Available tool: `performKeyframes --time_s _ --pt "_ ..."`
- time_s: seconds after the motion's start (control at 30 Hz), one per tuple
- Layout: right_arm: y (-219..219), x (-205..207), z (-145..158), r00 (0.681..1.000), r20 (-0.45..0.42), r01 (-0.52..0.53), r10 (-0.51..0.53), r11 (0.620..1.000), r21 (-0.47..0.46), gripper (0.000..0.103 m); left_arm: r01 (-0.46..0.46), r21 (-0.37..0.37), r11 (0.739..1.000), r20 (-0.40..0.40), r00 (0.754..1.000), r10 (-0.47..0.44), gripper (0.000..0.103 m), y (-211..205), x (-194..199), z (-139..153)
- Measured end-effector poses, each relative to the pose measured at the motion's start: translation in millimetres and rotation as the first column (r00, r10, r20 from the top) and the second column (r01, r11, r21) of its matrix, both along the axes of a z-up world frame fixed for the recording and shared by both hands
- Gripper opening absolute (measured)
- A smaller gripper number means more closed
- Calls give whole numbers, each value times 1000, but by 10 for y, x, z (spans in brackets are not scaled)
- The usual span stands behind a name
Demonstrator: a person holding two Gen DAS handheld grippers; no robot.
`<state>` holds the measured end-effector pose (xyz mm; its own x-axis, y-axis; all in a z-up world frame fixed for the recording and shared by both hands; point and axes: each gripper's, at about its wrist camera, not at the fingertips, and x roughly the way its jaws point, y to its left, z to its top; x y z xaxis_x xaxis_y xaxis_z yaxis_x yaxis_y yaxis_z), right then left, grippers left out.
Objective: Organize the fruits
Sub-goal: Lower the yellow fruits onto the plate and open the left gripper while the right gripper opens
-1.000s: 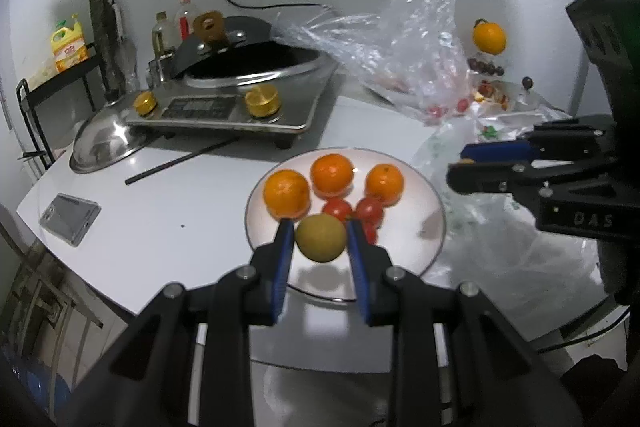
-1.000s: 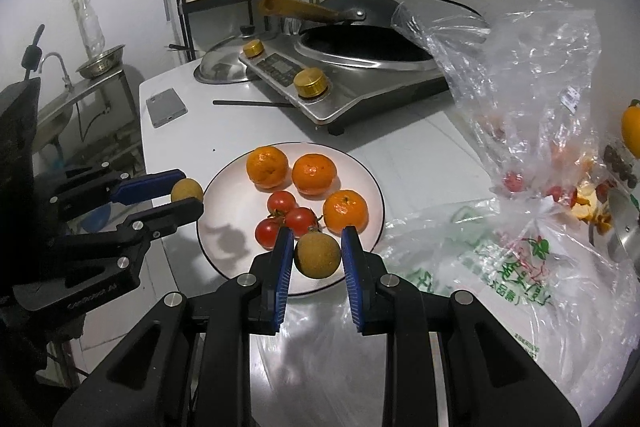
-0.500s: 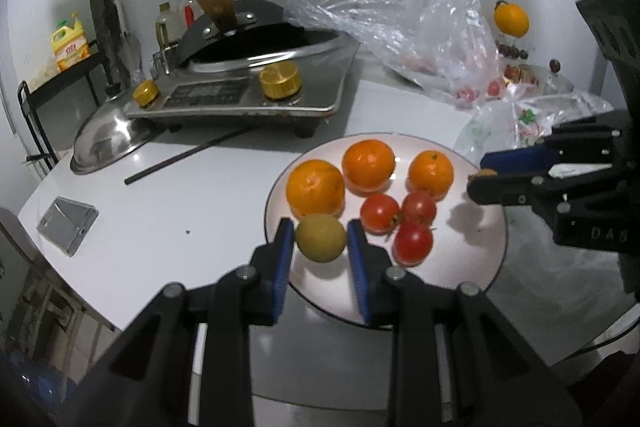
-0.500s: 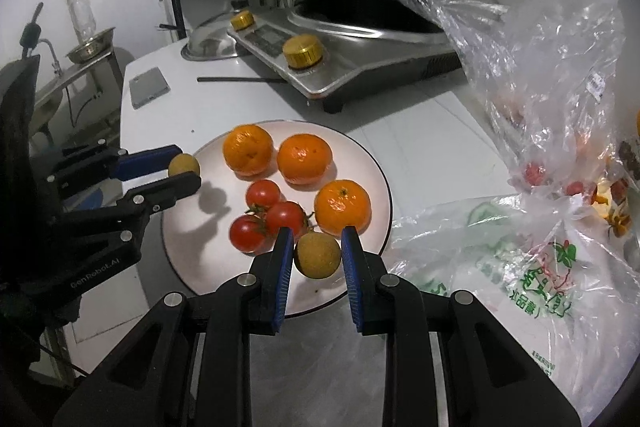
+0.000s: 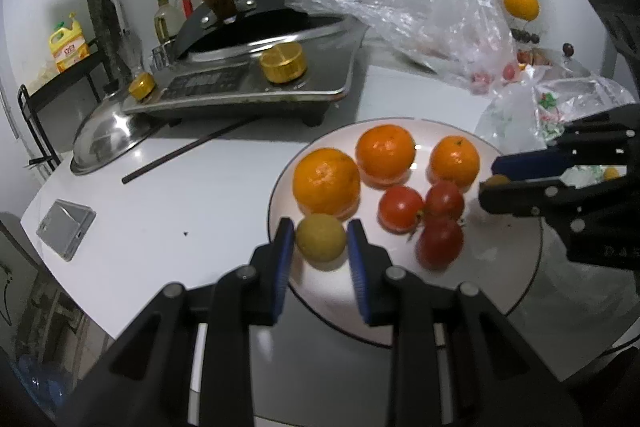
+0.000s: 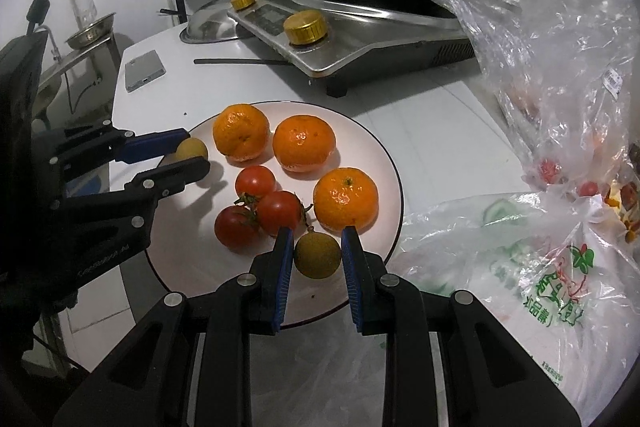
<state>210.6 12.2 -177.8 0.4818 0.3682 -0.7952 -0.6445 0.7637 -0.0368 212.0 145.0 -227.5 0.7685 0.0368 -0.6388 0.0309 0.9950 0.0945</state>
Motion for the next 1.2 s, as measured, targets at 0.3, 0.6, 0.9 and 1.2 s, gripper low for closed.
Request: performKeyframes --time_s 0.3,0.6,0.9,1.2 --pt "23 0 -65 1000 -10 -10 10 1000 -28 27 19 -12 1000 -24 1000 -19 28 -17 23 -33" --pt "16 5 -89 1000 -23 -6 5 999 -35 27 17 -17 1000 -36 999 -18 29 -23 27 -34" --pt "38 -10 -88 1000 -26 -6 5 999 -49 27 19 -24 1000 -40 999 -20 32 -20 20 -25" --pt "36 -26 -38 1000 -16 -4 3 999 -51 31 23 -28 999 -23 999 -24 34 -67 -31 57"
